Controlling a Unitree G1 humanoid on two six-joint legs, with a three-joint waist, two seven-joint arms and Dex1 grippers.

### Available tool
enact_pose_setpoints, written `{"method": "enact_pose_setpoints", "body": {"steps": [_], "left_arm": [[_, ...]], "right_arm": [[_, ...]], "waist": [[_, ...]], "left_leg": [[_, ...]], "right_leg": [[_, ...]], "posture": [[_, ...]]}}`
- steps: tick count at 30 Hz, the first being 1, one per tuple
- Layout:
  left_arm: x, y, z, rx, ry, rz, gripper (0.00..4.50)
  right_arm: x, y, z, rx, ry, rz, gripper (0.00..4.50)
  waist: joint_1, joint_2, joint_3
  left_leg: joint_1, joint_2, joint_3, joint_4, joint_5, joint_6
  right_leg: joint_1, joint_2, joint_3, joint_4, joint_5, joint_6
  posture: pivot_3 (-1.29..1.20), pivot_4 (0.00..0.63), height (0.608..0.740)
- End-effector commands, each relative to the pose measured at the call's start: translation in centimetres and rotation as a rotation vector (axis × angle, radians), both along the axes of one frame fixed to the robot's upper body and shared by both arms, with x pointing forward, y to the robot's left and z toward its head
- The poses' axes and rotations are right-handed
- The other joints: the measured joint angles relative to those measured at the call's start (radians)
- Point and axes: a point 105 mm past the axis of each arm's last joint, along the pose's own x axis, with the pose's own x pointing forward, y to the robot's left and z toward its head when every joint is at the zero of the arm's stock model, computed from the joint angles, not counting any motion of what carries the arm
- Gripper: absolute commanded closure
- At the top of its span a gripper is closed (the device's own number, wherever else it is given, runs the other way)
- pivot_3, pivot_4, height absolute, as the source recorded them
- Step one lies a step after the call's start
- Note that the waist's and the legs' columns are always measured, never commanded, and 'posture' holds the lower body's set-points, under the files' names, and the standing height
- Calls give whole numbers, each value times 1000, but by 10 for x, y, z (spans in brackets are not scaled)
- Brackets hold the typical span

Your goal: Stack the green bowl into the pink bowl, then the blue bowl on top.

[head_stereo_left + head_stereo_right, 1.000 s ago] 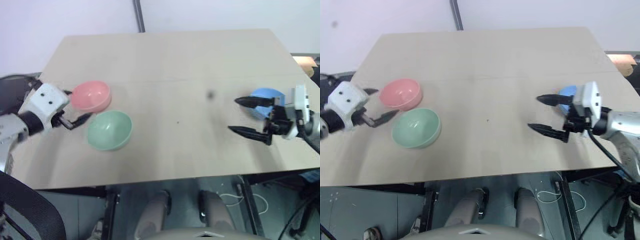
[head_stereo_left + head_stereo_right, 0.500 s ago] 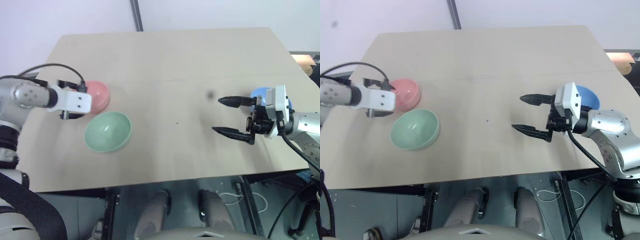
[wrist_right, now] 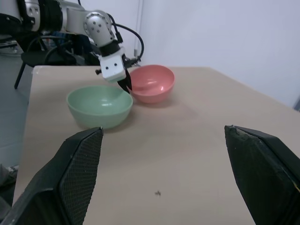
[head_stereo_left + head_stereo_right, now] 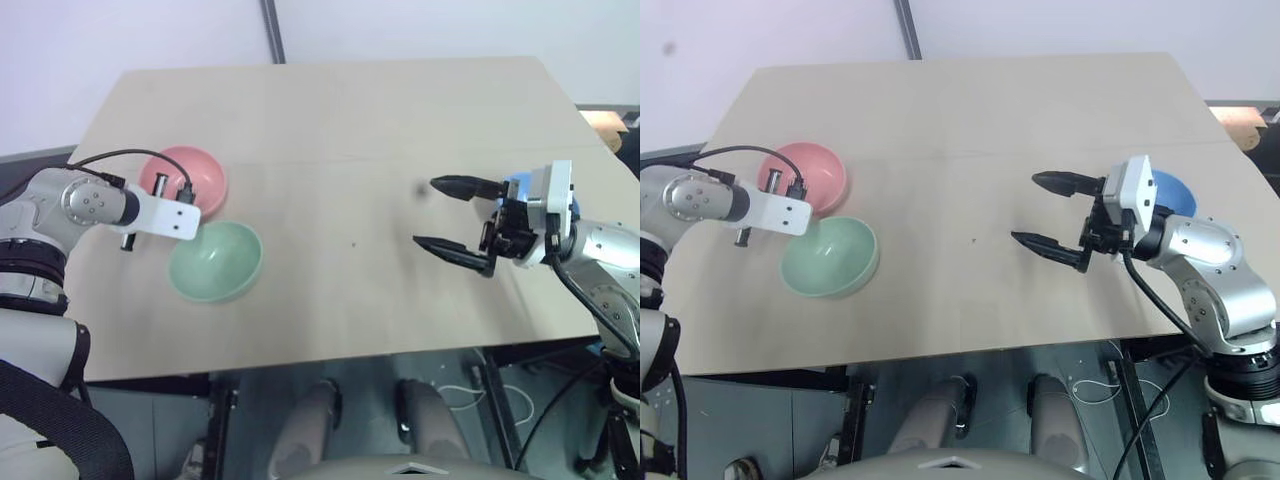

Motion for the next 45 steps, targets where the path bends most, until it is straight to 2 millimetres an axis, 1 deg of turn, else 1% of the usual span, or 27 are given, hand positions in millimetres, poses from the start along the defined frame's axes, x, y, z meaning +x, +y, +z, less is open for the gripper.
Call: {"method": "enact_pose_setpoints", "body": {"steps": [1, 2, 4, 6, 7, 8, 9, 10, 12, 13, 14, 15, 17, 20, 22, 23, 24, 25, 28, 31, 32, 33, 35, 37, 40, 42, 45], "left_arm": [[8, -14, 32, -49, -124, -70, 4393], [11, -21, 40, -73, -148, -87, 4393], [16, -43, 58, -132, -185, -147, 4393], [20, -73, 77, -224, -197, -224, 4393], [19, -82, 81, -253, -194, -248, 4393], [17, -104, 88, -314, -170, -313, 4393], [14, -121, 92, -359, -144, -369, 4393], [8, -146, 95, -419, -98, -447, 4393], [-5, -187, 93, -479, 3, -584, 4393], [-12, -202, 88, -491, 56, -635, 4393], [-17, -211, 84, -491, 94, -664, 4393], [-21, -220, 75, -475, 143, -699, 4393], [-25, -228, 60, -438, 204, -731, 4393], [-25, -229, 45, -365, 254, -748, 4393], [-23, -227, 41, -333, 269, -748, 4393], [-22, -226, 40, -320, 273, -745, 3799], [-22, -225, 39, -302, 280, -744, 3562], [-21, -223, 38, -285, 285, -744, 3182], [-19, -221, 38, -263, 271, -747, 1616], [-17, -223, 43, -278, 231, -754, 260], [-16, -224, 47, -300, 213, -752, 62], [-16, -225, 55, -333, 186, -752, 62], [-22, -219, 73, -417, 160, -720, 62], [-31, -202, 85, -453, 134, -675, 62], [-51, -171, 89, -473, 156, -545, 62], [-67, -149, 90, -503, 176, -405, 62], [-94, -112, 90, -500, 184, -157, 62]], "right_arm": [[-2, 2, 12, 12, -65, 15, 0], [-2, 2, 11, 12, -66, 13, 0], [0, 0, 11, 11, -70, 2, 0], [1, -4, 12, 11, -74, -19, 0], [2, -5, 12, 12, -75, -26, 0], [3, -8, 12, 15, -78, -43, 0], [3, -11, 13, 17, -81, -56, 0], [3, -14, 13, 18, -84, -78, 0], [3, -21, 13, 15, -86, -117, 0], [2, -23, 12, 9, -86, -134, 0], [1, -25, 12, 6, -86, -144, 0], [-1, -26, 11, 4, -86, -157, 0], [-5, -28, 11, 4, -86, -177, 0], [-10, -29, 10, 4, -86, -205, 0], [-13, -30, 9, 2, -85, -221, 0], [-14, -31, 9, 2, -84, -229, 0], [-15, -32, 9, 2, -83, -236, 0], [-15, -32, 8, 3, -81, -240, 0], [-16, -31, 8, 7, -77, -248, 0], [-15, -30, 7, 10, -74, -248, 0], [-14, -30, 7, 11, -74, -247, 0], [-13, -29, 7, 12, -74, -244, 0], [-12, -28, 8, 14, -75, -238, 0], [-11, -28, 8, 15, -74, -233, 0], [-10, -26, 6, 15, -68, -220, 0], [-7, -25, 5, 14, -63, -209, 0], [-4, -27, 5, 10, -58, -194, 0]], "waist": [[0, 0, 0], [0, 0, 0], [6, -1, 1], [11, -2, 1], [11, -2, 1], [8, -2, 1], [6, -2, 1], [3, -2, 1], [5, -2, 1], [4, -2, 1], [3, -2, 1], [-3, -2, 1], [-19, -1, 1], [-29, -1, 1], [-27, -1, 1], [-26, -1, 1], [-23, -1, 1], [-20, -1, 1], [-16, -1, 1], [-14, -1, 1], [-14, -1, 1], [-14, -1, 1], [-18, -1, 2], [-27, -1, 2], [-41, 0, 2], [-47, 0, 2], [-44, 0, 2]], "left_leg": [[0, 0, 0, 1, 0, 0], [0, 0, 0, 1, 0, 0], [0, 0, -1, 2, 0, 0], [-1, -1, -3, 4, 0, 0], [-2, -1, -3, 5, 0, 0], [-2, -2, -3, 5, 0, 0], [-2, -2, -2, 5, 0, 0], [-2, -2, -2, 5, 0, 0], [-2, -2, -2, 5, 0, 0], [-2, -2, -3, 5, 0, 0], [-2, -2, -3, 6, 0, 0], [-2, -2, -2, 6, 0, 1], [0, -1, 1, 5, -1, 1], [2, 1, 3, 5, -1, 1], [2, 2, 3, 6, -1, 1], [2, 2, 3, 6, -1, 1], [2, 3, 3, 6, -1, 1], [2, 2, 3, 6, -1, 1], [1, 2, 3, 7, -1, 1], [1, 2, 2, 7, -1, 1], [1, 2, 2, 7, -1, 1], [1, 2, 2, 7, -1, 1], [1, 2, 2, 7, -1, 1], [0, 2, 2, 7, -1, 1], [2, 4, 2, 5, -1, 2], [2, 4, 1, 4, -1, 2], [2, 4, 0, 5, -1, 2]], "right_leg": [[0, 0, 0, 1, 0, 0], [0, 0, 0, 1, 0, 0], [0, 0, -1, 1, 0, 0], [1, 0, -2, 1, 0, 0], [1, 0, -3, 1, 0, 0], [2, -1, -2, 1, 0, 0], [2, -1, -2, 1, 0, 0], [1, -1, -1, 1, 0, 0], [1, -1, -1, 1, 0, 0], [2, -1, -1, 1, 0, 0], [2, -1, -1, 1, 0, -1], [2, -1, -1, 2, 1, -1], [1, 0, 2, 2, 1, -2], [1, 2, 5, 3, 1, -1], [1, 3, 5, 3, 1, -1], [1, 3, 5, 3, 1, -2], [1, 3, 5, 3, 1, -2], [1, 3, 5, 3, 1, -2], [2, 2, 5, 2, 1, -1], [2, 2, 4, 2, 1, -1], [2, 2, 4, 2, 1, -1], [2, 2, 4, 2, 1, -1], [2, 2, 4, 2, 1, -1], [2, 2, 4, 2, 1, -1], [0, 3, 7, 3, 1, -1], [0, 4, 7, 3, 1, -1], [0, 4, 7, 2, 1, -1]], "posture": [[0, 150, 740], [0, 150, 740], [0, 150, 740], [0, 150, 740], [0, 150, 740], [0, 150, 740], [0, 150, 740], [0, 150, 740], [0, 150, 740], [0, 150, 740], [0, 150, 740], [0, 150, 740], [0, 150, 740], [0, 150, 740], [0, 150, 740], [0, 150, 740], [0, 150, 740], [0, 150, 740], [0, 150, 740], [0, 150, 740], [0, 150, 740], [0, 150, 740], [0, 150, 740], [0, 150, 740], [0, 150, 740], [0, 150, 740], [0, 150, 740]]}}
